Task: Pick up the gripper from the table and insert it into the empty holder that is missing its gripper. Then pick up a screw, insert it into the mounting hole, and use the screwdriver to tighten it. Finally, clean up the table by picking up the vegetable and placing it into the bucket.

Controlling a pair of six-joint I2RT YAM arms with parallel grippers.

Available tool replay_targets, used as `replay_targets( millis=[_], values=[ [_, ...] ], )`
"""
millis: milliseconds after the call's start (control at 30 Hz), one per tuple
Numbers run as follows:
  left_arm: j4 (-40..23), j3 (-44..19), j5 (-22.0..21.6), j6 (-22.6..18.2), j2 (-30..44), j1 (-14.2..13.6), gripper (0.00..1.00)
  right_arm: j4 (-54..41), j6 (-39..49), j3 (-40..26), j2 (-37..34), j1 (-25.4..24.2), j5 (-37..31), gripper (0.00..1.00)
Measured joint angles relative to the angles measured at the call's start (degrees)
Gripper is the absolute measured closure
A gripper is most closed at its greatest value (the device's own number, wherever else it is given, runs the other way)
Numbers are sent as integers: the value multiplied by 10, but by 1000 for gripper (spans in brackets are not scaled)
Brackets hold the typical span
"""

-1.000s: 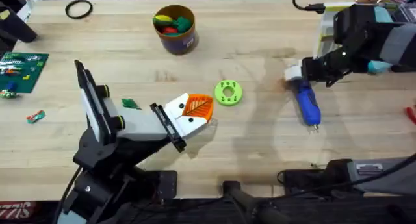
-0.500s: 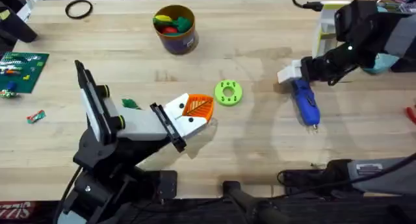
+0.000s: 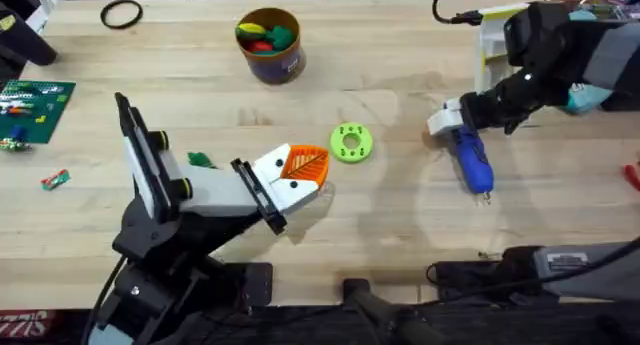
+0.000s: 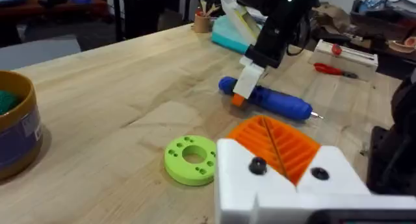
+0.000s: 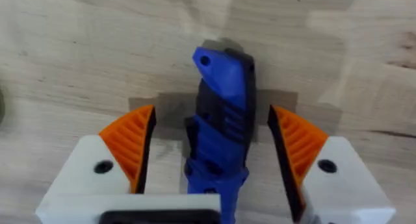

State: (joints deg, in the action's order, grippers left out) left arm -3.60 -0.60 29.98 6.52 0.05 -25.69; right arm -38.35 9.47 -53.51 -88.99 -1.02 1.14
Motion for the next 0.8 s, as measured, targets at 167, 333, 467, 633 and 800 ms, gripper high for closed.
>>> replay_targets(
  millis=[167, 333, 467, 633, 800],
  values=[
    [0, 0, 0, 0, 0, 0, 988, 1, 0, 1, 0, 0, -1, 7],
    [0, 0, 0, 0, 0, 0, 988, 17, 0, 20, 0, 0, -3, 43],
    [0, 0, 0, 0, 0, 0, 988, 24, 0, 28, 5, 0, -7, 42],
    [0, 0, 0, 0, 0, 0, 988, 25, 0, 29, 5, 0, -7, 50],
    [0, 0, 0, 0, 0, 0, 988, 28, -3, 29, 5, 0, -12, 308]
  ],
)
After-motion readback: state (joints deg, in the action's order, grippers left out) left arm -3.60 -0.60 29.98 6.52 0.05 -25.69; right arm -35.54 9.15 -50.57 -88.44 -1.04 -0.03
